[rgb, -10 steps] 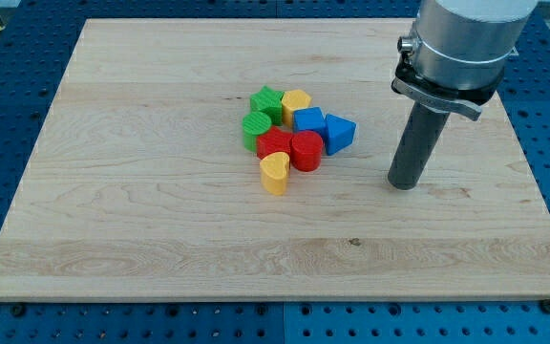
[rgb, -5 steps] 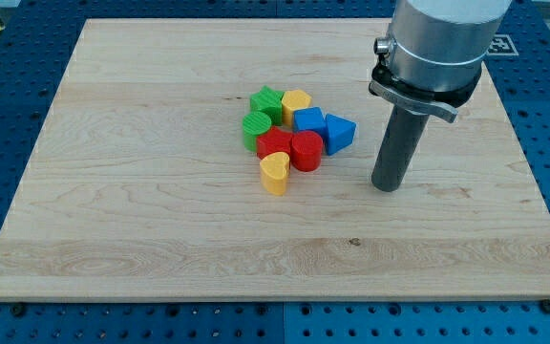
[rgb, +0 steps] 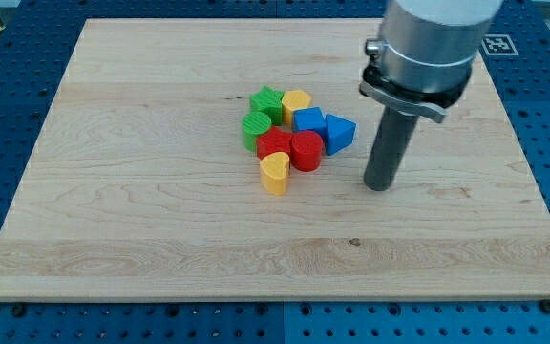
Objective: Separate the blue cube from the group of blocks
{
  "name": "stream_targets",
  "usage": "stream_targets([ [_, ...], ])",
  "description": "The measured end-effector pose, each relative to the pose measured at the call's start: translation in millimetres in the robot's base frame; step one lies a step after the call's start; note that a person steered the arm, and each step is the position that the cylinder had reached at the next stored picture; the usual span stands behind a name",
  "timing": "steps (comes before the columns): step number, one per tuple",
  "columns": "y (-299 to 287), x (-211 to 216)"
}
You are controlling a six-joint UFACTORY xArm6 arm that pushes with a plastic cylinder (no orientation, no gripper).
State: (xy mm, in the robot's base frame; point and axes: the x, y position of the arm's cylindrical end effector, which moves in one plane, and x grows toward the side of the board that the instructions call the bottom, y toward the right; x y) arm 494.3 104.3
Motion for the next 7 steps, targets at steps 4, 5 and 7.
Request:
stream_targets([
  [4,-119,-52],
  [5,-118,-60],
  [7,-73,-62],
])
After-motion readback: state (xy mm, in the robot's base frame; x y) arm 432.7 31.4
